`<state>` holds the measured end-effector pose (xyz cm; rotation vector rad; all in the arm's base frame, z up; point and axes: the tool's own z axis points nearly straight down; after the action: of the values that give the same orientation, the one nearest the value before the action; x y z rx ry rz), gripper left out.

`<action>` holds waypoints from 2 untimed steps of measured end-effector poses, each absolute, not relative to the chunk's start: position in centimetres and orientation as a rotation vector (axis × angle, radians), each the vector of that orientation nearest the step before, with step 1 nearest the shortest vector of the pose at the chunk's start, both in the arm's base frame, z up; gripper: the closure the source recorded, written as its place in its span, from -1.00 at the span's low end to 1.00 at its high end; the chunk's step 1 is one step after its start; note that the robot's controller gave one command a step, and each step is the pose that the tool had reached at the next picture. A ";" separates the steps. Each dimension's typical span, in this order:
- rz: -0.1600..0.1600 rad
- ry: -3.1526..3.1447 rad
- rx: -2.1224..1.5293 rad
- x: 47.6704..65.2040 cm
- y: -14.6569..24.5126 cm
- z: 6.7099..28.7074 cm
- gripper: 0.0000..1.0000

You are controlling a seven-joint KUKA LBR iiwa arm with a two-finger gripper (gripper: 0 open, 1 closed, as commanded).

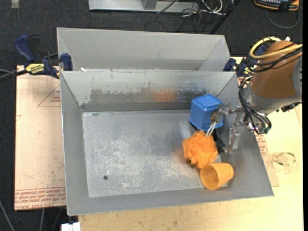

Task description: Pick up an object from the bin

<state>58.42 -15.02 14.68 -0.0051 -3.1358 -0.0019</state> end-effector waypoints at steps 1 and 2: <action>0.000 -3.143 -0.001 58.6 -15.0 15.1 -1.00; 0.003 -3.136 0.099 58.4 -11.7 10.9 -1.00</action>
Offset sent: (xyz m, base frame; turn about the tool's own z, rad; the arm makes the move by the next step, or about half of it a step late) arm -0.0028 0.0619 -0.0768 -0.1156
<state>58.40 -11.71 10.86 0.0987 -3.1364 0.0025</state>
